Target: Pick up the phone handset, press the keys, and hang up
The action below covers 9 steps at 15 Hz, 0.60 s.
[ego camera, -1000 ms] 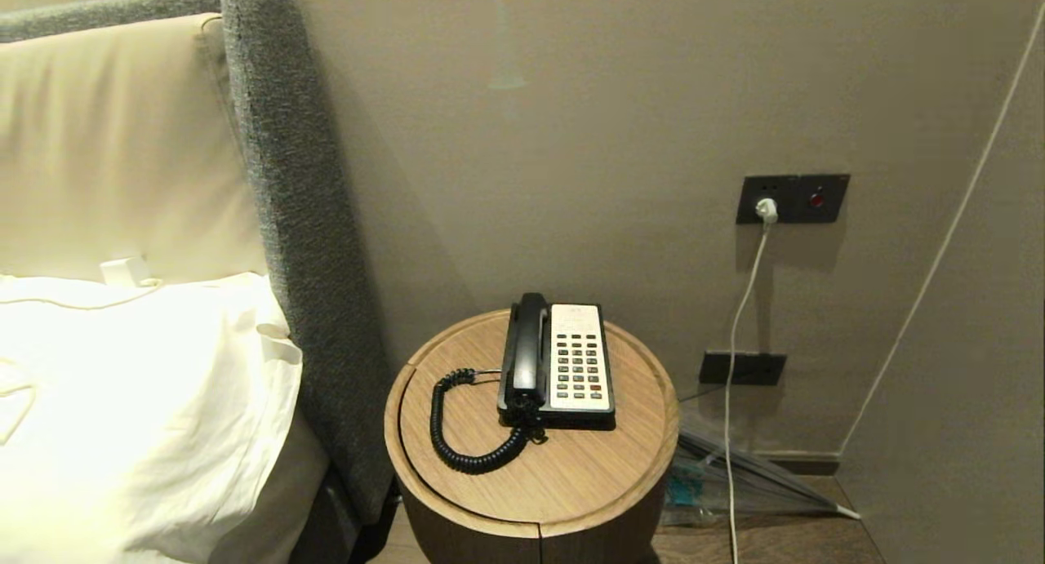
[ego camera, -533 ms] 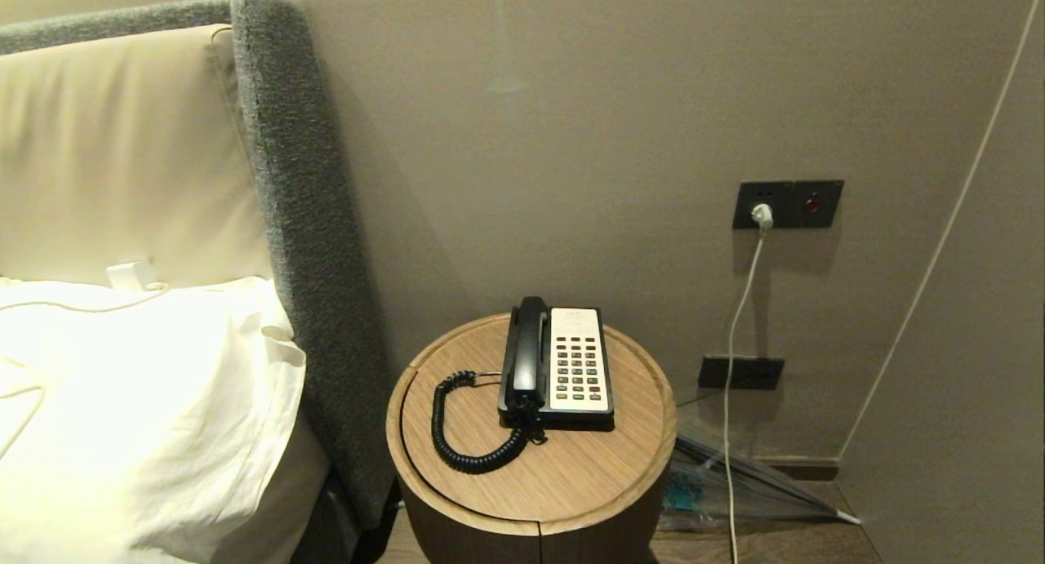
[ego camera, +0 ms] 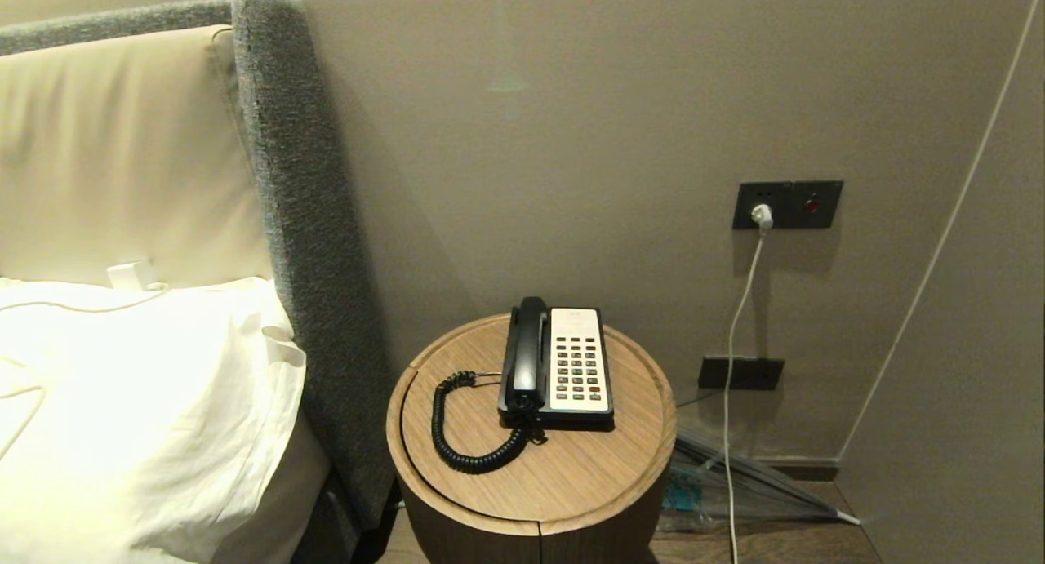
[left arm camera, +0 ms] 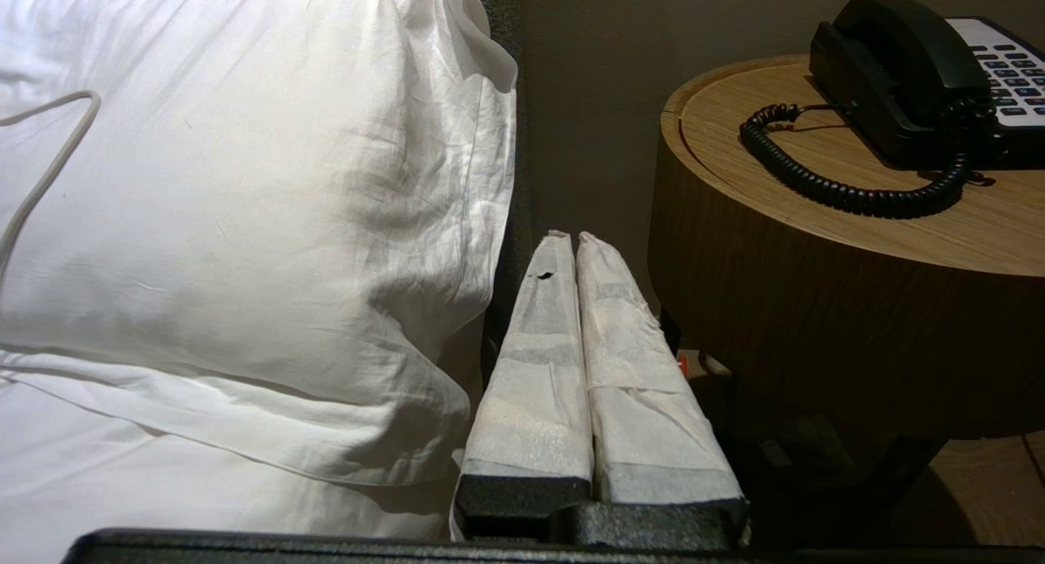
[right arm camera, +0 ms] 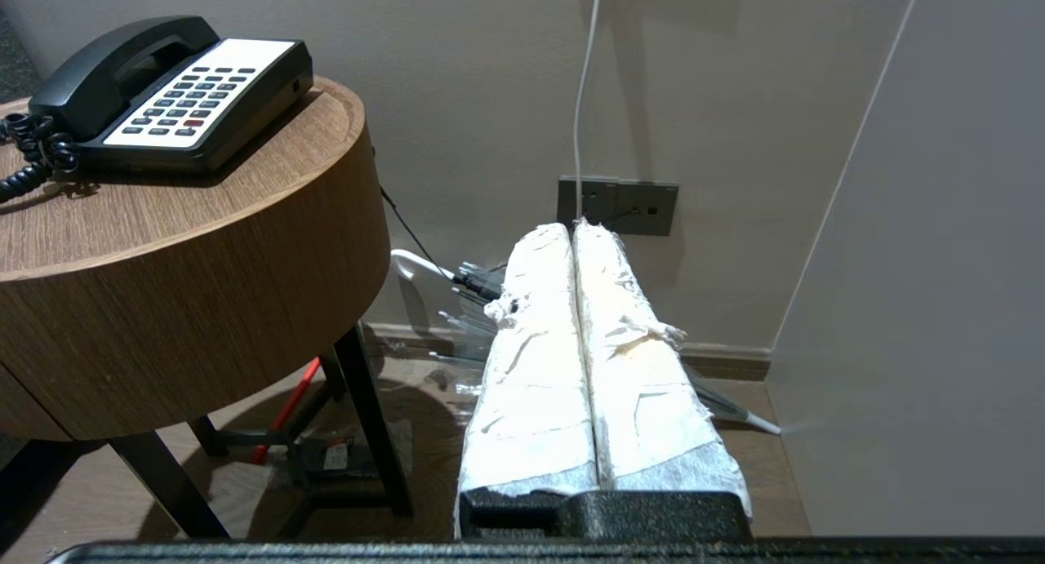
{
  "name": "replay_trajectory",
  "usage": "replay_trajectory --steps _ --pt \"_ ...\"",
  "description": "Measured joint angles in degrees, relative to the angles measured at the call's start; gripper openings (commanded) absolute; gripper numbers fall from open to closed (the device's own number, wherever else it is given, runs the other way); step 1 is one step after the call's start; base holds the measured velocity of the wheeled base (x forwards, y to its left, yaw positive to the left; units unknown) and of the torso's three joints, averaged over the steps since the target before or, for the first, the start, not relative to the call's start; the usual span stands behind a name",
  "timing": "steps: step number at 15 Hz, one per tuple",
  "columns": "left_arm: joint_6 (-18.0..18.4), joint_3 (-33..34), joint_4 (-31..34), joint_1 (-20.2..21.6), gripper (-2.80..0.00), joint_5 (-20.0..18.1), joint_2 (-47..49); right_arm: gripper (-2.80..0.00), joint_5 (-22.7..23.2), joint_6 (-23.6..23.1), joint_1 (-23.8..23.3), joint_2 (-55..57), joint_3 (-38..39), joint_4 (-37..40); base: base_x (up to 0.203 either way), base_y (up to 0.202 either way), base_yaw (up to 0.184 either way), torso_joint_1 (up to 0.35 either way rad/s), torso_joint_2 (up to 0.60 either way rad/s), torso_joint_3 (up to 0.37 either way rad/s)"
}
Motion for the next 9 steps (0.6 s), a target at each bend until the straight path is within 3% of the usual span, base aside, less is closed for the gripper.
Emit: replay_trajectory --steps 9 --pt "0.0 0.0 0.0 0.0 -2.80 0.0 0.0 -2.80 0.1 0.0 0.0 0.0 -0.1 0.1 0.000 0.000 0.000 0.000 0.00 0.000"
